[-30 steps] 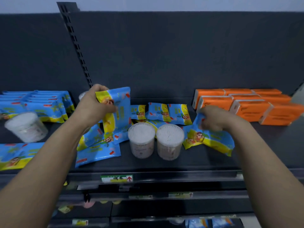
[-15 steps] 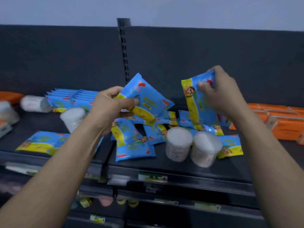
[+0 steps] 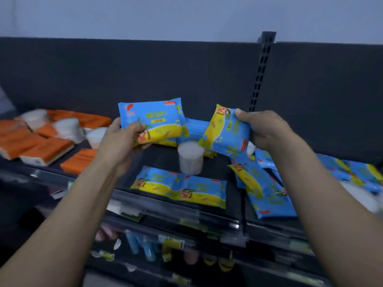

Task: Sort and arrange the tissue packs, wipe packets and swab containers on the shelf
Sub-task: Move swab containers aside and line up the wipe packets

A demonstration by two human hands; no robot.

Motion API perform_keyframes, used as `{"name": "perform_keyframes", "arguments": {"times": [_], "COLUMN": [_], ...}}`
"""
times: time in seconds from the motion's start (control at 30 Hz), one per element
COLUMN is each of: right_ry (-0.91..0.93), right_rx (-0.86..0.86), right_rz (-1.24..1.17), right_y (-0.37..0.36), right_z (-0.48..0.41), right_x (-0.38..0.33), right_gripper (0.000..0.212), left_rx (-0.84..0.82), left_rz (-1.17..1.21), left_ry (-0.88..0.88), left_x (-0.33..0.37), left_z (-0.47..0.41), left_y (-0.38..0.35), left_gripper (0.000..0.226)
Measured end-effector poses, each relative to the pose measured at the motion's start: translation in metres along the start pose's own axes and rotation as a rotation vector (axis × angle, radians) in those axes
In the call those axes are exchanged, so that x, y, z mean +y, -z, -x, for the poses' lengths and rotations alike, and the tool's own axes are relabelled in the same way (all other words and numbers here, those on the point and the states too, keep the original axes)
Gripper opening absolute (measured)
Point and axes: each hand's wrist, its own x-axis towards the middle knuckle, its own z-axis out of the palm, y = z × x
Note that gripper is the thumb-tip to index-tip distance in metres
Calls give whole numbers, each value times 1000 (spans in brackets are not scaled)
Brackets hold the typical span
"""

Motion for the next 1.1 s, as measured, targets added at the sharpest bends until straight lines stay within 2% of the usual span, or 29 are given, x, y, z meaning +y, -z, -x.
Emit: {"name": "perform_keyframes", "arguments": {"times": [0.13, 0.27, 0.37, 0.43, 0.5, 0.57, 0.63, 0.67, 0.73, 0.8, 0.87, 0.93, 1.1], "right_ry": [-18, -61, -109, -186, -252, -228, -80, 19, 244, 391, 410, 393, 349], "right_rx": [26, 42, 56, -13, -159, -232, -171, -123, -114, -216, -342, -438, -372], "right_rz": [-103, -84, -105, -182, -202, -109, 24, 140, 444, 707, 857, 991, 1366], "right_y": [-38, -56, -64, -70, -77, -83, -85, -85, -84, -84, -86, -91, -104], "right_z": [-22, -58, -85, -99, -106, -112, -121, -123, -126, -125, -123, -121, -122], "right_x": [4, 10, 17, 19, 14, 10, 9, 8, 5, 3, 3, 8, 31], "right_gripper": [17, 20, 22, 16, 8, 25, 59, 68, 64, 45, 32, 30, 33], "left_rx": [22, 32, 41, 54, 64, 64, 46, 22, -44, -126, -196, -252, -433], "left_rz": [30, 82, 46, -3, -68, -150, -208, -243, -338, -430, -540, -673, -792], "left_ry": [32, 30, 20, 16, 45, 74, 82, 78, 76, 98, 127, 125, 122], "left_x": [-9, -17, -23, -27, -30, -34, -40, -43, -48, -53, -59, -63, -79], "left_z": [-26, -50, -66, -79, -92, -105, -120, -126, -139, -153, -164, -174, -190], "left_y": [26, 36, 35, 32, 32, 33, 36, 37, 38, 40, 41, 39, 35], "left_gripper": [20, 52, 57, 52, 50, 50, 49, 48, 46, 44, 42, 37, 34]}}
